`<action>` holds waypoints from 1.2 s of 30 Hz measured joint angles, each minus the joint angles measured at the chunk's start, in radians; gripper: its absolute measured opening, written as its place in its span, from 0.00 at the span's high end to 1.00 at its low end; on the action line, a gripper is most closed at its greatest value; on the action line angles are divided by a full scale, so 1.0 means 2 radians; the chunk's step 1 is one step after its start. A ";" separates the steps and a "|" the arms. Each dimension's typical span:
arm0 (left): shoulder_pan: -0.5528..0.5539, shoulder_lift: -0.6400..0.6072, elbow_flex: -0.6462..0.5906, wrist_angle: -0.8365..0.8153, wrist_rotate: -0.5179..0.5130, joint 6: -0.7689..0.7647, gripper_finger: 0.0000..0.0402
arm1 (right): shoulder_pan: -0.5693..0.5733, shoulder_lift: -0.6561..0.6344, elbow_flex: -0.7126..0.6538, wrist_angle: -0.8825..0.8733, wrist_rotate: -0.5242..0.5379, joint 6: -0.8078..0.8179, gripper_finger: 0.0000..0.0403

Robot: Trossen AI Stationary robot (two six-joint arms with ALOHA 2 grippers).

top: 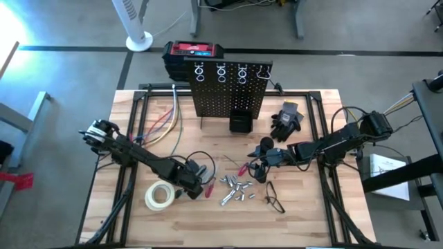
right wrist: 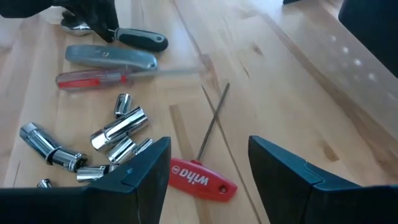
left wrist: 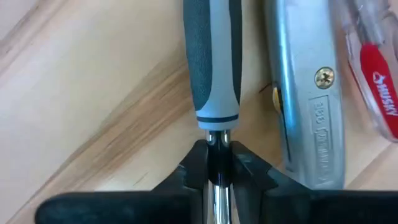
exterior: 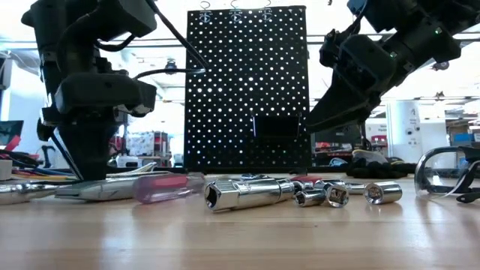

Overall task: Hang tools onto peg board
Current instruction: Hang the ratchet wrench on the peg board

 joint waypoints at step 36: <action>-0.001 0.028 0.152 0.155 -0.408 1.206 0.93 | -0.090 -0.142 0.021 0.000 -0.158 0.113 0.51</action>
